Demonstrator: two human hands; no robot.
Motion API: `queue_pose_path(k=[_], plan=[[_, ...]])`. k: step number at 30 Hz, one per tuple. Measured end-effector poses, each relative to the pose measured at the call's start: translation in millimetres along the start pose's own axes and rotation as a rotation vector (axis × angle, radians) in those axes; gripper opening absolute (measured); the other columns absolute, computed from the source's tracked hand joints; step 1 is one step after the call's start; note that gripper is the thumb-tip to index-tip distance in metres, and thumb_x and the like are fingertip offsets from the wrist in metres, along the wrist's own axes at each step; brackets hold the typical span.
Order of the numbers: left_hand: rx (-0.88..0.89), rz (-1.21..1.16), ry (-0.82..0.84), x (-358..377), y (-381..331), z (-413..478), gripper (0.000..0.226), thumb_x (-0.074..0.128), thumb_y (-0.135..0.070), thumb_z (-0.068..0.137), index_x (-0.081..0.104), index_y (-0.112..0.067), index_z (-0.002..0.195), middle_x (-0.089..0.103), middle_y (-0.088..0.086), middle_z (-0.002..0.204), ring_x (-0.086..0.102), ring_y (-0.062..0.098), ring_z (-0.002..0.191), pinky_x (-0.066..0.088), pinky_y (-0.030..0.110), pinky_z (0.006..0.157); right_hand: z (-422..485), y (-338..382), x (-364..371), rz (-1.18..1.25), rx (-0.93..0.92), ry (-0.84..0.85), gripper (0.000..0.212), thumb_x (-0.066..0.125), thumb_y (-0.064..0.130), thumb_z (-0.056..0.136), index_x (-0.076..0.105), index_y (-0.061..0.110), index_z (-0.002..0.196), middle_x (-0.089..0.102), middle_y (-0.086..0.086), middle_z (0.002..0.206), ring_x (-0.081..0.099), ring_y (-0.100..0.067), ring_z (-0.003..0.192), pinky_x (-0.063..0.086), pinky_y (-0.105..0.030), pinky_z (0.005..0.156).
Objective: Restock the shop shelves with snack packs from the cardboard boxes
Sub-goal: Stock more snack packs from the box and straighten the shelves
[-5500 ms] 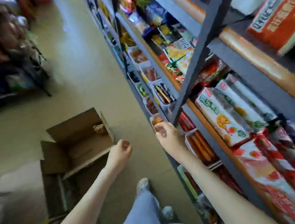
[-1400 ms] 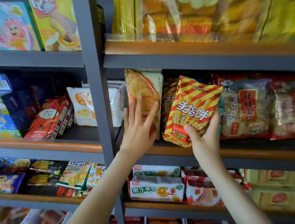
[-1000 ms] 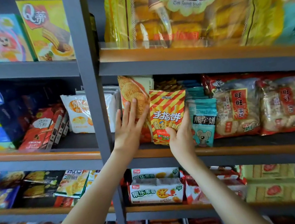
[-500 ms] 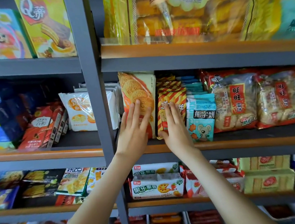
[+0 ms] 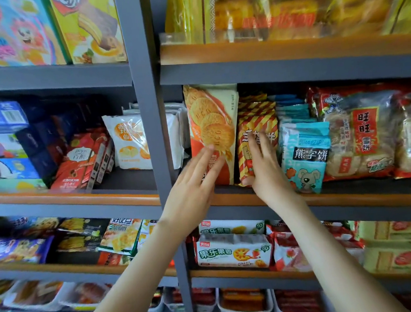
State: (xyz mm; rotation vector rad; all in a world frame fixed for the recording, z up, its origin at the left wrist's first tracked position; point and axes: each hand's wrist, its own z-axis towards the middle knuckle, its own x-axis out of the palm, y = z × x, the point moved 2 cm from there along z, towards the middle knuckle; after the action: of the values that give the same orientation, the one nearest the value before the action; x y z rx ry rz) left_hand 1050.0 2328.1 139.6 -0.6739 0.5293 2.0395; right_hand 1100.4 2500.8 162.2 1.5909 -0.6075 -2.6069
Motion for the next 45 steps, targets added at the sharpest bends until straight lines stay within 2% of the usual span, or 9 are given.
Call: queue_pose_path(k=[8,11,15,21,25,32,37,41,45], plan=[[-0.102,0.392,0.058,39,2,39,0.105,0.069,-0.010,0.072,0.004,-0.018,0.153,0.012,0.018,0.157,0.011,0.035,0.145,0.018,0.051,0.116,8,-14,5,-0.150,-0.084,-0.038,0.108,0.070,0.004,0.082,-0.011,0.021,0.152,-0.022,-0.002,0.158,-0.023,-0.017,0.143,0.024,-0.034,0.114],[-0.100,0.404,0.050,42,1,42,0.096,0.060,-0.006,0.073,0.007,-0.017,0.153,0.010,0.020,0.157,0.010,0.036,0.144,0.019,0.051,0.114,13,-17,12,-0.164,-0.105,-0.084,0.108,0.075,0.012,0.080,-0.004,0.018,0.153,-0.012,-0.006,0.160,-0.013,-0.022,0.147,0.015,-0.036,0.116],[-0.118,0.286,0.091,31,-5,38,0.099,0.076,-0.015,0.070,0.021,-0.015,0.152,0.015,0.022,0.156,0.013,0.036,0.144,0.022,0.050,0.115,12,-13,16,-0.165,-0.109,-0.107,0.102,0.076,0.014,0.079,0.005,0.016,0.153,-0.005,-0.010,0.161,-0.006,-0.027,0.148,0.016,-0.037,0.117],[-0.103,-0.045,0.032,-16,-19,-11,0.049,0.054,-0.011,0.088,0.042,-0.010,0.136,0.044,0.015,0.143,0.045,0.030,0.128,0.042,0.042,0.105,-17,0,12,-0.029,-0.189,-0.262,0.081,0.072,0.022,0.084,0.026,0.009,0.149,0.022,-0.014,0.154,0.020,-0.031,0.144,0.024,-0.040,0.115],[-0.161,-0.094,-0.138,-49,-2,-44,0.030,0.048,-0.009,0.092,0.051,-0.010,0.122,0.052,0.005,0.126,0.054,0.023,0.111,0.038,0.024,0.100,-40,37,9,0.161,-0.355,-0.404,0.065,0.066,0.014,0.087,0.035,0.006,0.144,0.033,-0.011,0.145,0.033,-0.026,0.135,0.034,-0.041,0.112],[-0.327,0.046,-0.260,-72,79,-55,0.029,0.047,-0.008,0.091,0.047,-0.006,0.120,0.059,0.020,0.115,0.050,0.028,0.108,0.039,0.032,0.094,-65,144,25,0.361,-0.718,-0.375,0.050,0.059,0.008,0.091,0.041,0.006,0.138,0.040,-0.006,0.137,0.043,-0.019,0.128,0.032,-0.027,0.112],[-0.384,0.135,0.048,-57,163,-39,0.058,0.067,-0.003,0.076,0.046,0.003,0.130,0.050,0.026,0.133,0.047,0.037,0.124,0.043,0.048,0.103,-6,214,66,0.482,-0.449,-0.354,0.062,0.053,-0.005,0.086,0.034,0.006,0.144,0.036,-0.011,0.147,0.027,-0.017,0.139,0.017,-0.024,0.118],[-0.286,0.277,0.238,-38,203,-14,0.083,0.086,-0.006,0.056,0.051,0.005,0.130,0.051,0.028,0.134,0.053,0.041,0.123,0.043,0.051,0.100,56,238,90,0.359,-0.096,-0.245,0.091,0.055,-0.009,0.082,0.005,0.017,0.153,0.006,-0.011,0.159,0.007,-0.026,0.146,0.013,-0.036,0.120],[-0.191,0.397,0.331,-12,222,0,0.078,0.056,-0.028,0.092,0.009,-0.014,0.154,0.006,0.017,0.160,0.009,0.031,0.148,0.009,0.047,0.118,93,229,111,0.069,0.131,-0.187,0.099,0.058,0.008,0.088,-0.018,0.022,0.150,-0.020,-0.014,0.157,-0.013,-0.034,0.146,0.001,-0.044,0.120]])
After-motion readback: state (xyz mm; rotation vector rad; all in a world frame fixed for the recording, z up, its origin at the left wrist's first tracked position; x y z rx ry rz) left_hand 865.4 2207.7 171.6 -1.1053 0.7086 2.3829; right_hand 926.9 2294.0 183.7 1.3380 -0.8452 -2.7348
